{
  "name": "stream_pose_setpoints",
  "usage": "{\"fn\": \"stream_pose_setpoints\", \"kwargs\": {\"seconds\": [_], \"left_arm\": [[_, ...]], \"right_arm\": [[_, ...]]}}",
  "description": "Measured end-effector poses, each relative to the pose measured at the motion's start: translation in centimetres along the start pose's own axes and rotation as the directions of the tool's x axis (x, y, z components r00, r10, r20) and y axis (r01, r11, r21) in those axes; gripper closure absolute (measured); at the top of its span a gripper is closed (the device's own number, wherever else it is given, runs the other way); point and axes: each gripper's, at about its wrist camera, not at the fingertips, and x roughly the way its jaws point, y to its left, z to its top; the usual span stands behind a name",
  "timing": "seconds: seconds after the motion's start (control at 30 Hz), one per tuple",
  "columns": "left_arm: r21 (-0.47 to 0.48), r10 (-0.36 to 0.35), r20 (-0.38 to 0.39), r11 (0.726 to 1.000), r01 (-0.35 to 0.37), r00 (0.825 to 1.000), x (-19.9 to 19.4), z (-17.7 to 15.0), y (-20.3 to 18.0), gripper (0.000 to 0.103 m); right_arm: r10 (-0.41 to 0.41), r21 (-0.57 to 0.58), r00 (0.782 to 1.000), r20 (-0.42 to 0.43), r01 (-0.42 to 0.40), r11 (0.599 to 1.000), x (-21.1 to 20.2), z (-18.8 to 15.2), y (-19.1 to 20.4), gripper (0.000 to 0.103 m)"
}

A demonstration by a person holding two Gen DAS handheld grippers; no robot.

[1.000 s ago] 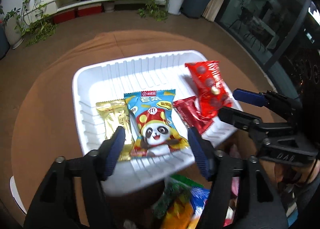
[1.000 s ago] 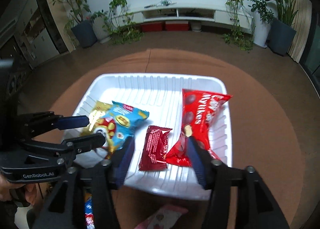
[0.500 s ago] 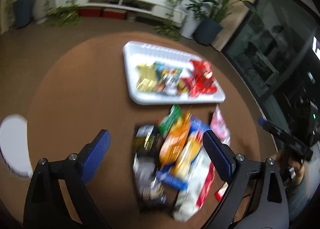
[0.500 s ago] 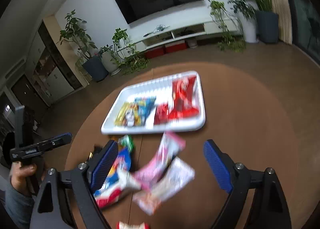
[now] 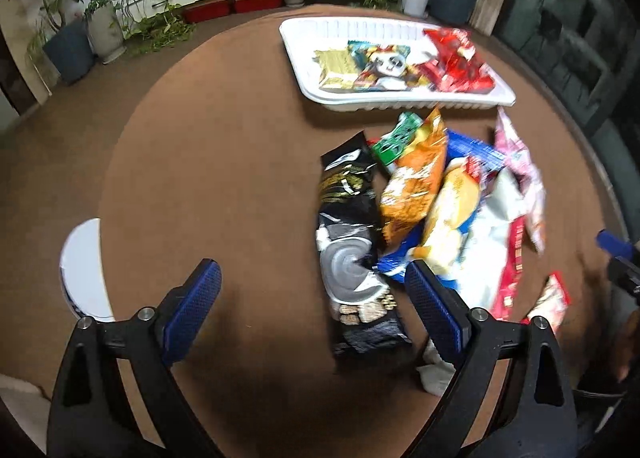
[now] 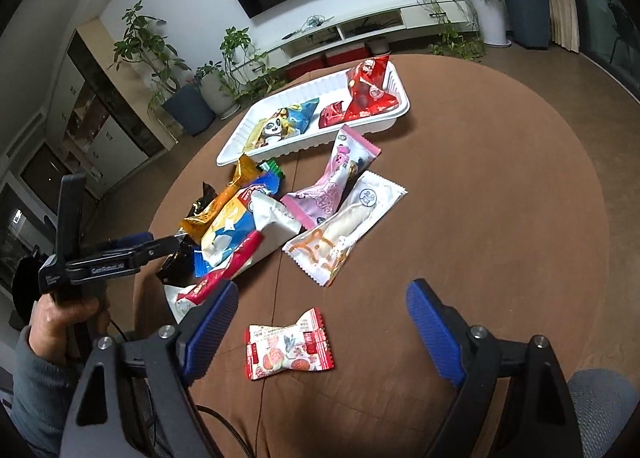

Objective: Organize snacks
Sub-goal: 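Grasp the black snack bag with the left gripper while the right reaches the white bag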

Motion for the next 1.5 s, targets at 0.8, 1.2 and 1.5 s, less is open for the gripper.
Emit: {"fn": "stream_pose_setpoints", "kwargs": {"seconds": [0.8,1.2,1.5], "left_arm": [[0.116,-0.049,-0.084,0.992,0.058,0.995,5.3,3.9,-1.8,0.072],[-0.005,-0.142,-0.027,0.99,0.142,0.99,3.9,1.3,0.6,0.077],[-0.122,-0.226,0.03,0.966,0.228,0.974,1.7,-2.8,1.6,0.077]], "right_arm": [[0.021,-0.063,0.998,-0.062,-0.025,0.998,1.4,-1.7,3.1,0.017],[0.068,-0.031,0.99,-0.122,-0.072,0.997,2.8,-2.1,5.4,0.017],[0.1,0.002,0.98,-0.172,-0.101,0.995,5.6,-0.8,8.4,0.017]]}}
